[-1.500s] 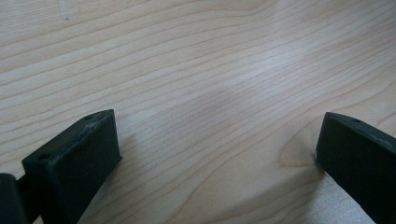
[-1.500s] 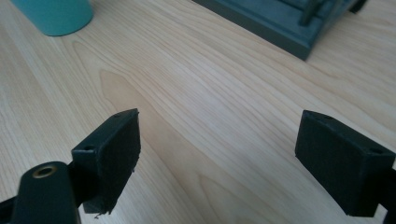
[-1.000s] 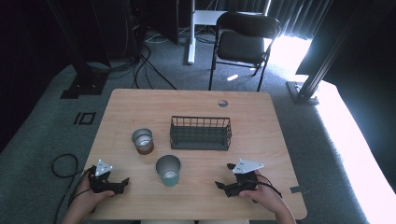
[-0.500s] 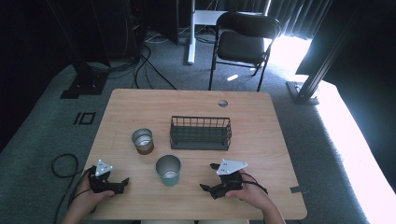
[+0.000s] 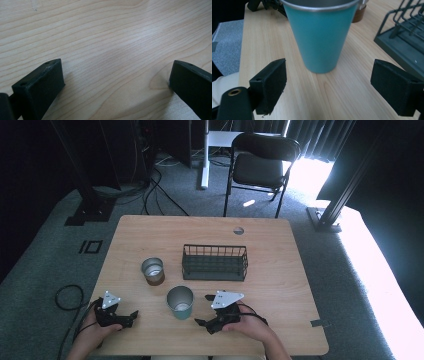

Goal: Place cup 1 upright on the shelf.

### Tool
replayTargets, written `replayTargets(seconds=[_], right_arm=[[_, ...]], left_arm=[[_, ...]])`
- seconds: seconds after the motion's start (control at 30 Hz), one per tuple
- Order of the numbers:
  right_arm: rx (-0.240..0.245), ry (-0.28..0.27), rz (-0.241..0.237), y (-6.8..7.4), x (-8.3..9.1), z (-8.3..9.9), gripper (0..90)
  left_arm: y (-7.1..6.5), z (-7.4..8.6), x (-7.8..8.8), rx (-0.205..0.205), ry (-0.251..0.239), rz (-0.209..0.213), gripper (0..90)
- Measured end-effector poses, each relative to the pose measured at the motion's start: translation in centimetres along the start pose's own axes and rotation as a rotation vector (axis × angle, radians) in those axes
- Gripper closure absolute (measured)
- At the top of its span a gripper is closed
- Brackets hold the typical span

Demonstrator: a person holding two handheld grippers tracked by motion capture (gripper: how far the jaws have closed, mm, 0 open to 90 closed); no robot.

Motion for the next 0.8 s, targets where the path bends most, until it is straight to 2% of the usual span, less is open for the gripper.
replayTargets(seconds=[0.2,0.5,0.8], right_arm=[[-0.009,-0.019,-0.016,0.5,-0.9,-0.9,13.0],[0.004,-0.048,-0.044,1.5,-2.4,-2.4,12.6],[-0.001,-0.061,-0.040,1.6,-3.5,-3.0,12.3]], left_arm=[[0.0,0.0,0.0,0.000,0.000,0.000,0.5],[0.0,0.0,0.0,0.000,0.001,0.000,0.5],[0.0,0.0,0.0,0.000,0.001,0.000,0.5]])
Point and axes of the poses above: each handheld gripper's, and its own axes: x roughly backward along the jaws, z roughly out of its underside, y roughly to its left, the point moved 8 cm from there along -x, roughly forward along the jaws, and after that the axes turned 11 degrees about z, right-handed, at the moved point
